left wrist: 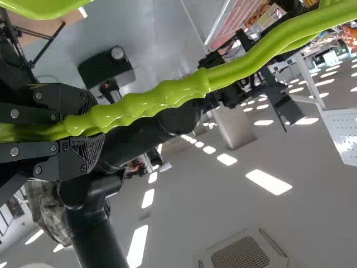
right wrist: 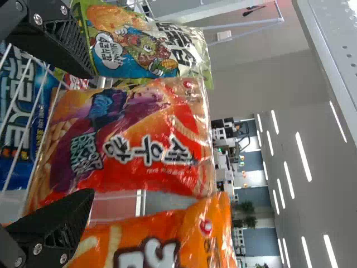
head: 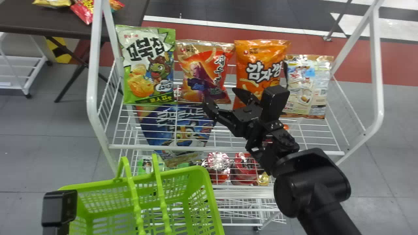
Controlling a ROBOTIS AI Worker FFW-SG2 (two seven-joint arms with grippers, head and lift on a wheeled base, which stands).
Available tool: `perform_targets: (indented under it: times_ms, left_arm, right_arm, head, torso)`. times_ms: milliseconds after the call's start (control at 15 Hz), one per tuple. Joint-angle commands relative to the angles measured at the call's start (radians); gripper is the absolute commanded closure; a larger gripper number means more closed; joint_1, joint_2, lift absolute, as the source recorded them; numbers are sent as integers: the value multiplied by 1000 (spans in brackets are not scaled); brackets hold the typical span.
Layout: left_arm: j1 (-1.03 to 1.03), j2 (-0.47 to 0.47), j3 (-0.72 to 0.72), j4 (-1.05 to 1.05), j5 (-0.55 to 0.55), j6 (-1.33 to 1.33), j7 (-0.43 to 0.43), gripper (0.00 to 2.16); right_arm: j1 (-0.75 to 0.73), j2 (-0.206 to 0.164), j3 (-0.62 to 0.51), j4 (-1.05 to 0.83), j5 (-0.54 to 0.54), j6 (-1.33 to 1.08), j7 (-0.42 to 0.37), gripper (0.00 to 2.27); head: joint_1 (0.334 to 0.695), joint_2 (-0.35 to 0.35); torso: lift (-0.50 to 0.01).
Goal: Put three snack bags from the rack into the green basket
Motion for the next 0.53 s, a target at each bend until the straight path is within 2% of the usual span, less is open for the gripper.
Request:
perform_targets:
  times_ms: [0,133,333,400,467]
  left_arm:
    - [0,-3,0,1,0,0,-1,2148]
    - [2,-3,2,3,0,0,-1,2148]
    - [2,-3,2,3,0,0,-4,2148]
    - [2,-3,3,4,0,0,-6,2148]
    - [5,-3,8,3,0,0,-7,2148]
  right_arm:
    - [-59,19,27,54,15,5,-4,73]
    - [-107,27,59,94,33,5,-56,73]
    - [-197,60,91,214,46,5,-81,76]
    - [-208,68,91,228,47,5,-81,134]
    - [-210,70,103,228,44,5,-79,367]
  head:
    - [695,-83]
    - [695,-58]
    - [695,-48]
    - [695,-34]
    - [695,-28]
  torso:
    - [0]
    - [0]
    - [0]
    - [0]
    - [0]
